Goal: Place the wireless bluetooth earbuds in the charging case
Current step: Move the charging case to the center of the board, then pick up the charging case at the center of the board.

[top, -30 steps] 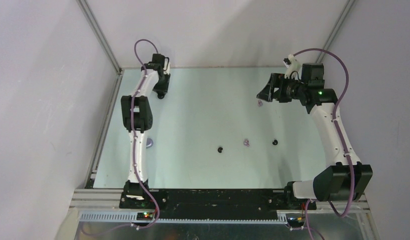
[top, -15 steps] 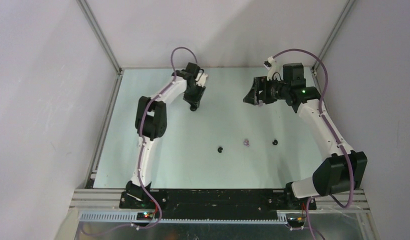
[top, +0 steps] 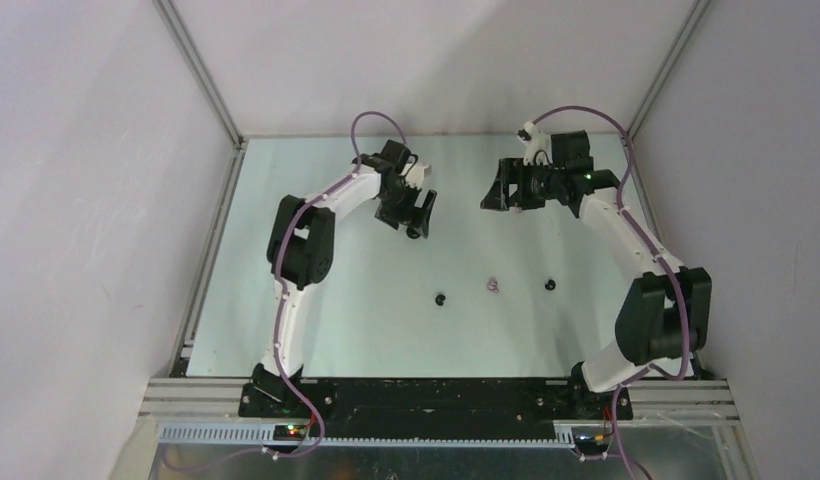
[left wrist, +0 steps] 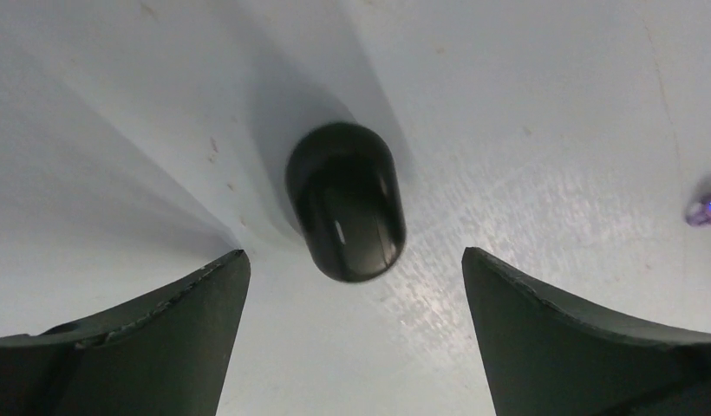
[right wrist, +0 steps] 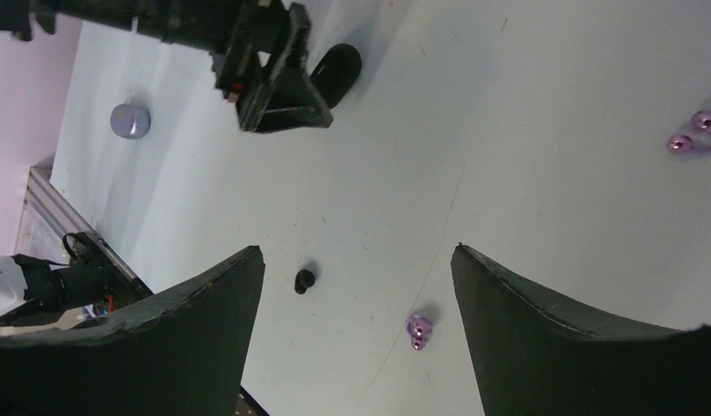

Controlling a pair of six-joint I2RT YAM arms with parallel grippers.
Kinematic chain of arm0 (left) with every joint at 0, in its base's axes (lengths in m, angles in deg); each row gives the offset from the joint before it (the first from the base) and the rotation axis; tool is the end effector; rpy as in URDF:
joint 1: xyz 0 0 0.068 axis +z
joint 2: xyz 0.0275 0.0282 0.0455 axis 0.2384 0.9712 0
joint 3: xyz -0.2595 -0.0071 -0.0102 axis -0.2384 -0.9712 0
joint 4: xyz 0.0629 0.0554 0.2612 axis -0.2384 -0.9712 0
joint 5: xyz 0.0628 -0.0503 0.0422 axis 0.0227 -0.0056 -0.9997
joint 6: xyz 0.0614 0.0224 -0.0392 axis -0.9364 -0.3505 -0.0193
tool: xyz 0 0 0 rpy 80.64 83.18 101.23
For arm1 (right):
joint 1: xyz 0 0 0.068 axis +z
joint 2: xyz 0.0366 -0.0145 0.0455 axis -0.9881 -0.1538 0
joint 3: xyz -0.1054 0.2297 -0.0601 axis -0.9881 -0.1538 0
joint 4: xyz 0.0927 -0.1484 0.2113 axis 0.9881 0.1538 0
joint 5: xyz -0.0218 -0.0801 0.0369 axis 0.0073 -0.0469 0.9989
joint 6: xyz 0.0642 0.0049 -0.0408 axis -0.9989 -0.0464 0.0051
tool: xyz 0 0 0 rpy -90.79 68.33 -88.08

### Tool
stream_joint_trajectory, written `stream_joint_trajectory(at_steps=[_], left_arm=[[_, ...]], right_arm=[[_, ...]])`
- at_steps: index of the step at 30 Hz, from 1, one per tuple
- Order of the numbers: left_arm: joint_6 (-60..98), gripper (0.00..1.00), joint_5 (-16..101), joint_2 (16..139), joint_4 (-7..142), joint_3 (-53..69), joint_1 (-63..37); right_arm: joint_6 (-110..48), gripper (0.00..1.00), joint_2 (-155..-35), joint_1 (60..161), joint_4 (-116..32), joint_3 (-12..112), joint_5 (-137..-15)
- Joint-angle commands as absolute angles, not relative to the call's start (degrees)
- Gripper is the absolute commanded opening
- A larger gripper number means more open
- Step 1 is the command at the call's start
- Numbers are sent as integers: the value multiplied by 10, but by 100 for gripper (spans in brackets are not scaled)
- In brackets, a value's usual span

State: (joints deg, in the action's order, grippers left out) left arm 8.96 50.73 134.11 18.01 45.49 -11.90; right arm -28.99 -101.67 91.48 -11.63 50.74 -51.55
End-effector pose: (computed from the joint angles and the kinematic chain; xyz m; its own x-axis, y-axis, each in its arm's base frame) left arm 0.4403 -0.2320 0.1317 -0.8555 0.3842 -0.3470 0.4842 0.8312 -0.2734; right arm 0.3590 0.1005 0.2860 -0.7000 -0.0584 -0.7117 -0.4868 0.7681 0.4158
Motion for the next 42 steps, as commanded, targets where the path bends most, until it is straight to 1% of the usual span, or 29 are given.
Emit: stream_joint_trajectory(at_steps=[1,5,9,12,15,19,24,30,36,39,42], left_arm=[[116,99,604,1276,239,396,-108],[142,99,705,1264,299,343,-92],[156,98,752,1257,337,311,-87],[165,97,776,1251,366,299,-86],[174,97,803,1236,397,275,-86],[178,97,806,1227,417,258,-79],[209,99,811,1212,455,228,-46],[227,99,772,1181,483,190,-4],[228,99,775,1167,490,172,28],[223,99,776,1159,494,166,42],[222,99,776,1145,502,152,48]], right_arm=[[-325,83,-1065,917,-160,515,-487],[-359,81,-1141,920,-188,533,-463],[-395,77,-1207,930,-208,565,-447],[-414,76,-1247,946,-214,588,-443],[-431,72,-1290,958,-220,616,-444],[-453,65,-1340,967,-223,661,-437],[-445,61,-1402,991,-200,727,-436],[-424,63,-1448,1016,-177,780,-462],[-408,65,-1483,1039,-144,822,-489],[-403,65,-1492,1048,-130,830,-504],[-403,61,-1501,1054,-118,838,-515]])
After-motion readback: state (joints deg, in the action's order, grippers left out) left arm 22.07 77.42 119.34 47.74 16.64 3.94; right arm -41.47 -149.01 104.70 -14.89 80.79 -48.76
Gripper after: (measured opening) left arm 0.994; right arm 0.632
